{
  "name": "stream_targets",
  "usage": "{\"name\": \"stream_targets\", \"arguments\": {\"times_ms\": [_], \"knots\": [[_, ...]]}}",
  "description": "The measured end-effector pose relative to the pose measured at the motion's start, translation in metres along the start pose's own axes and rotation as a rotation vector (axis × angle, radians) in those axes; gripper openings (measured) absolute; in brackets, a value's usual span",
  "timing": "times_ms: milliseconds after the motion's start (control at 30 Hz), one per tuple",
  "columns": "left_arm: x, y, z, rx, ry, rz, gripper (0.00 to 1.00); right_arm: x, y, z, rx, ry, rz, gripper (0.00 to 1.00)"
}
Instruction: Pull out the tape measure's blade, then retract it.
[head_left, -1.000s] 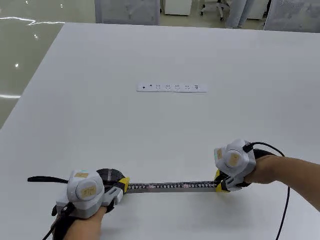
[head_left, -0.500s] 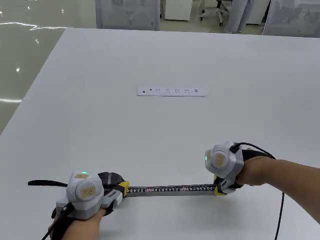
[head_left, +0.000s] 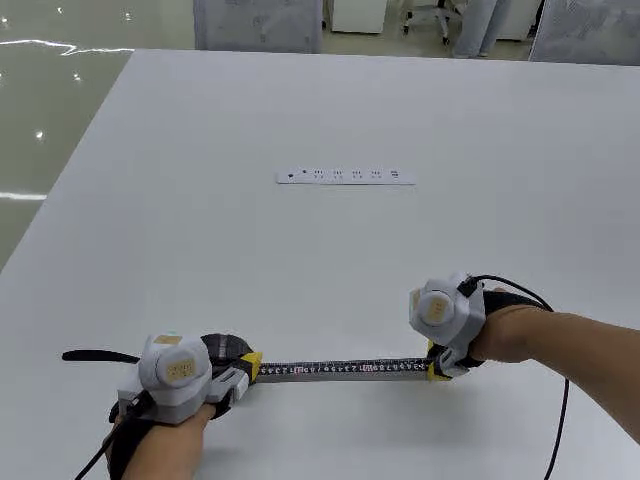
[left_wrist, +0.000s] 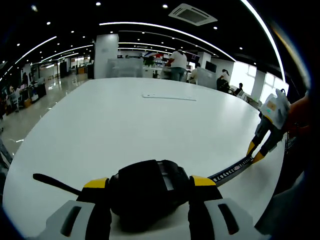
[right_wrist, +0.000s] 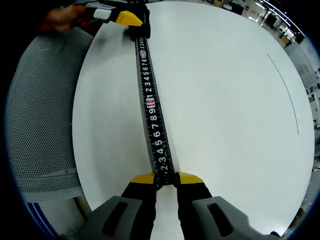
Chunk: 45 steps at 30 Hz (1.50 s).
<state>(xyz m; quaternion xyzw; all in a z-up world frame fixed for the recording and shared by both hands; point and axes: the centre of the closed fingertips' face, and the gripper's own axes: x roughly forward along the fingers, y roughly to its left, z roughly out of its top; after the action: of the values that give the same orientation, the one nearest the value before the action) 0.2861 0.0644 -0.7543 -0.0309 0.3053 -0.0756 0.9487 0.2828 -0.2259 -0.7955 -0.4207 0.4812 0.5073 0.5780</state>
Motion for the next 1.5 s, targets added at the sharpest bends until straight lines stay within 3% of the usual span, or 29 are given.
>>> {"name": "stream_targets", "arguments": {"times_ms": [133, 233, 400, 567, 600, 700, 1500], "knots": [[0.000, 0.000, 0.000, 0.000, 0.000, -0.001, 0.58, 0.002, -0.001, 0.001, 0.004, -0.004, -0.002, 0.11], [0.000, 0.000, 0.000, 0.000, 0.001, -0.001, 0.58, 0.002, 0.000, 0.005, 0.052, -0.035, -0.002, 0.11], [0.000, 0.000, -0.001, -0.001, 0.001, -0.001, 0.58, 0.004, 0.002, 0.008, 0.021, 0.005, -0.004, 0.11], [0.000, 0.000, -0.001, -0.002, 0.004, -0.003, 0.58, 0.004, 0.001, 0.008, 0.014, 0.011, 0.005, 0.11], [0.000, 0.000, -0.001, -0.003, 0.004, -0.003, 0.58, 0.003, 0.002, 0.010, -0.027, 0.006, -0.002, 0.10], [0.000, 0.000, -0.001, -0.003, 0.005, -0.002, 0.58, 0.003, 0.002, 0.011, 0.004, -0.013, -0.001, 0.10], [0.001, 0.000, -0.001, -0.007, 0.007, -0.003, 0.58, 0.005, 0.002, 0.020, 0.014, -0.029, 0.010, 0.11]]}}
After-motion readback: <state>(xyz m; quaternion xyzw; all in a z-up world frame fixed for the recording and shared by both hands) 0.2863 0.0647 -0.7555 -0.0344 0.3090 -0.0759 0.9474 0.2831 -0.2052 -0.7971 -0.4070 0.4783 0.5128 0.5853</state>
